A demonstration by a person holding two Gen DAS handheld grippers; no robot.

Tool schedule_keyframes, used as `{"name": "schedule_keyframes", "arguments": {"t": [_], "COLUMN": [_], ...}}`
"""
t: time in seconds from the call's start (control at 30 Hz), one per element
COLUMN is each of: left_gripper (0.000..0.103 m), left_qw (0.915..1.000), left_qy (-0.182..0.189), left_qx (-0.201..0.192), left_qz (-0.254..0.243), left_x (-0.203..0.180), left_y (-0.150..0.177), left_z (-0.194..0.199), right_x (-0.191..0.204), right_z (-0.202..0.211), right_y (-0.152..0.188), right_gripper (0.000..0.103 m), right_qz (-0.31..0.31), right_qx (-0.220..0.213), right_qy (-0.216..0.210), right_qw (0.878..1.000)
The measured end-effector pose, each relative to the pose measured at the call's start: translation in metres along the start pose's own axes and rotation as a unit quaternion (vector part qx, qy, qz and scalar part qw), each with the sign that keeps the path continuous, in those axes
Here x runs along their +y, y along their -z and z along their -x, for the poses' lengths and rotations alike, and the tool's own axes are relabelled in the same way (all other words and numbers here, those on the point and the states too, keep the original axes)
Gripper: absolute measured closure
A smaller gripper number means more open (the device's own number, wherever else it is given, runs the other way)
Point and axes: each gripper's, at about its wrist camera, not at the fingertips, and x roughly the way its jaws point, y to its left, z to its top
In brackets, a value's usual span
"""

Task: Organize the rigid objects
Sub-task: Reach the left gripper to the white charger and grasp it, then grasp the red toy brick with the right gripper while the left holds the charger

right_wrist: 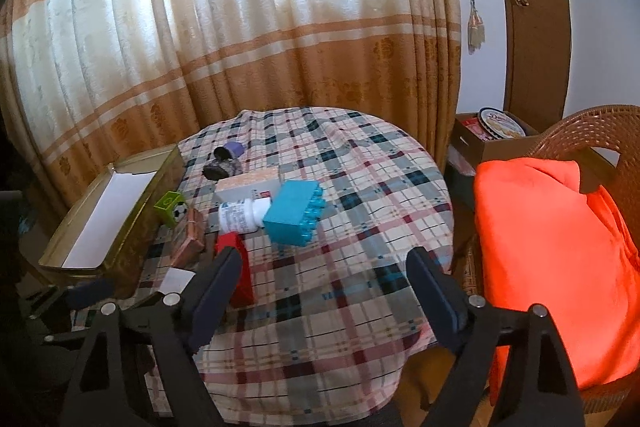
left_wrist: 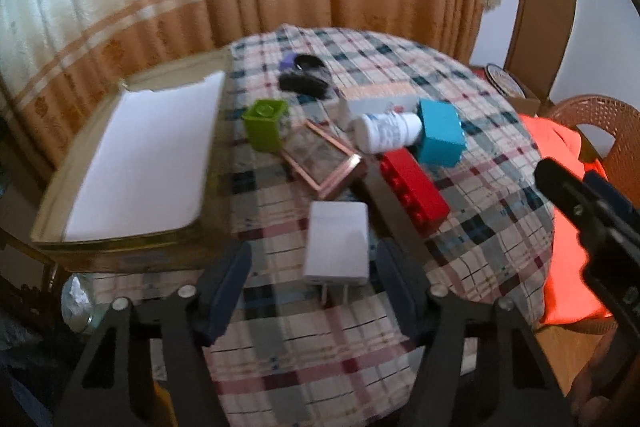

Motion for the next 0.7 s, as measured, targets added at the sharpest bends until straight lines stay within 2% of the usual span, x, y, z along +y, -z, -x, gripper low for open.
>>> {"name": "schedule_keyframes", "arguments": {"t": [0.1, 0.33, 0.5, 0.7], "left_gripper": [0.047, 0.056, 0.064, 0.064], "left_qw": [0.9997, 0.9978, 0.9984, 0.9987], "left_qy": [0.007, 0.025, 0.019, 0.029], "left_qx": [0.025, 0.057, 0.046, 0.037], "left_qz": [0.005, 0.023, 0.028, 0.022], "left_x": [-0.002, -0.001, 0.002, 0.005], "left_y": [0.001, 0.0, -0.005, -0.005], "left_z": [-0.014, -0.035, -0.039, -0.039], "right_x": [-0.007, -0.013, -0.01, -0.005], "right_z": [-0.003, -0.012, -0.021, -0.034], "right_y": [0.001, 0.002, 0.004, 0.005], "right_gripper": [0.017, 0.017, 0.017, 0.03], "right_qz": [-0.007, -0.014, -0.007, -0.003], "right_qx": [0.003, 0.013, 0.021, 0.044], "right_qy": [-0.002, -0.021, -0.031, -0.049], "right_qw": [1.0, 1.0, 0.999, 0.998]}}
